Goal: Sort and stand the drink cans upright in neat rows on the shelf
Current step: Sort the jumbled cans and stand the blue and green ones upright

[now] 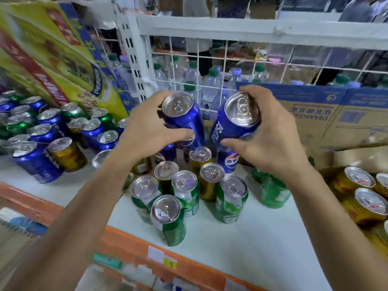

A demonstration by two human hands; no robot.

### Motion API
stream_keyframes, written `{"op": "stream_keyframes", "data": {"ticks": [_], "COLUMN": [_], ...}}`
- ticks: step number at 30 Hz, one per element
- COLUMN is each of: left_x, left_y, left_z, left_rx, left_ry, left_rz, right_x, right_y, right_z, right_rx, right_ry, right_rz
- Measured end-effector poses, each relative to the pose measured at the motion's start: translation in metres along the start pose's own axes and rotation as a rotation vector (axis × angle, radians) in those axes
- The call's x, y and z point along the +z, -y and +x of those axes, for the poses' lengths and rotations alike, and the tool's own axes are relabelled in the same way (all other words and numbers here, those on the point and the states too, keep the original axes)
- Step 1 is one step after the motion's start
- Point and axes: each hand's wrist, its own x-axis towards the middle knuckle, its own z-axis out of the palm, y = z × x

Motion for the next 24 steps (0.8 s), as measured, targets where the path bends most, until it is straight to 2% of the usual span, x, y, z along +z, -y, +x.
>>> {"op": "stream_keyframes", "data": {"ticks": [4, 13, 16, 20, 24], "left_x": [-0.06, -0.182, -0.205, -0.215, -0.203], "left_y": [0.039, 0.143, 0.179, 0.213, 0.247], "left_z": [-0.004, -0.014, -0.016, -0.02, -0.027], "left_rx": [-0.03, -0.14, -0.163, -0.143, -0.099], "left_ry": [-0.103, -0.13, -0.035, 0.212, 0.379], "left_rz": [0.069, 0.191, 0.235, 0.385, 0.484], "right_x": [0.056, 0.192, 0.227, 0.267, 0.304], "right_y": [0.039, 0.129, 0.149, 0.165, 0.161], "right_z": [0.04, 0.109, 0.124, 0.134, 0.137], "right_rx": [-0.06, -0.137, -0.193, -0.301, -0.304], "right_ry": [0.096, 0.236, 0.334, 0.469, 0.653], "right_rz": [0.072, 0.199, 0.185, 0.089, -0.078]}}
